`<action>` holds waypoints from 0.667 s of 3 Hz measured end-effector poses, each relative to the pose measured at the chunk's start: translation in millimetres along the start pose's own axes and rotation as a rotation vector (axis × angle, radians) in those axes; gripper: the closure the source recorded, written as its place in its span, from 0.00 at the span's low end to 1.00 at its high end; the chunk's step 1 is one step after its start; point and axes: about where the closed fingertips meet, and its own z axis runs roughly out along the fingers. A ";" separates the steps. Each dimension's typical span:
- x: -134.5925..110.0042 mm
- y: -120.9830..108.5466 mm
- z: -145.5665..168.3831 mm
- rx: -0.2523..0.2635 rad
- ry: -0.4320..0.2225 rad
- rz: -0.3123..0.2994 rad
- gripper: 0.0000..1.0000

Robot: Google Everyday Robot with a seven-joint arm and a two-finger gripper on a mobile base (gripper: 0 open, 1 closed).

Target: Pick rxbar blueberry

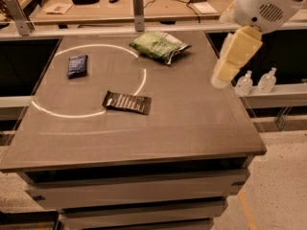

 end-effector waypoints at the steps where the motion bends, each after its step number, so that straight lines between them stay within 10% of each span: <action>1: -26.7 -7.1 20.8 -0.092 -0.151 0.104 0.00; 2: -57.7 -8.5 33.9 -0.167 -0.303 0.182 0.00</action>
Offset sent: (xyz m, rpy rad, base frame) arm 0.0430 0.0829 -0.0064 0.5417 0.1828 -0.0528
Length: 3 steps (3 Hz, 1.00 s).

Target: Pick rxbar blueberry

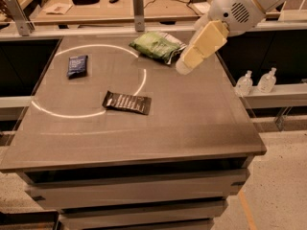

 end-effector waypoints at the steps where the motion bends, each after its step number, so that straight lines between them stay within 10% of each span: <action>1: -0.1 0.0 0.0 0.000 0.000 0.000 0.00; 3: -70.5 12.7 46.9 0.067 -0.065 0.061 0.00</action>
Offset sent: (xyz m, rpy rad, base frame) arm 0.0295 0.1005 0.0065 0.0732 0.0199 -0.1121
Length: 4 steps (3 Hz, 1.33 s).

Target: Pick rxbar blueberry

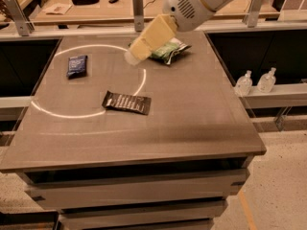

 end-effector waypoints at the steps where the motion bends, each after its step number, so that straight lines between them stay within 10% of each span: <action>1: -44.8 17.9 35.1 0.063 -0.061 0.004 0.00; 4: -36.1 30.8 119.0 0.157 -0.147 0.109 0.00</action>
Offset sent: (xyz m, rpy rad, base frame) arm 0.0298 0.1165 -0.0301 0.0800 -0.1381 -0.1979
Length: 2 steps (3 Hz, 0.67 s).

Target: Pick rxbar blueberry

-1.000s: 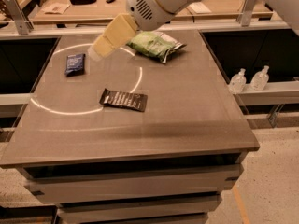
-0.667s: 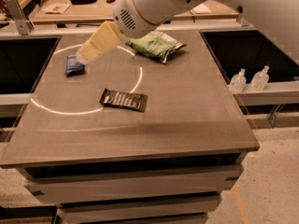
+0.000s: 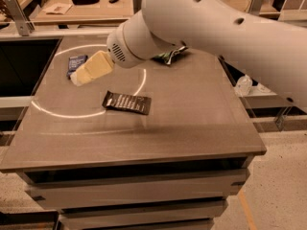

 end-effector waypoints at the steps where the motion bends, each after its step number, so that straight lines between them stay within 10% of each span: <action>1: -0.1 0.0 0.0 0.000 0.000 0.000 0.00; 2: -4.3 5.1 10.7 0.020 -0.012 0.045 0.00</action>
Offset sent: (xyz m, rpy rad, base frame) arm 0.0152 0.0529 -0.0218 0.1198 0.0669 -0.2092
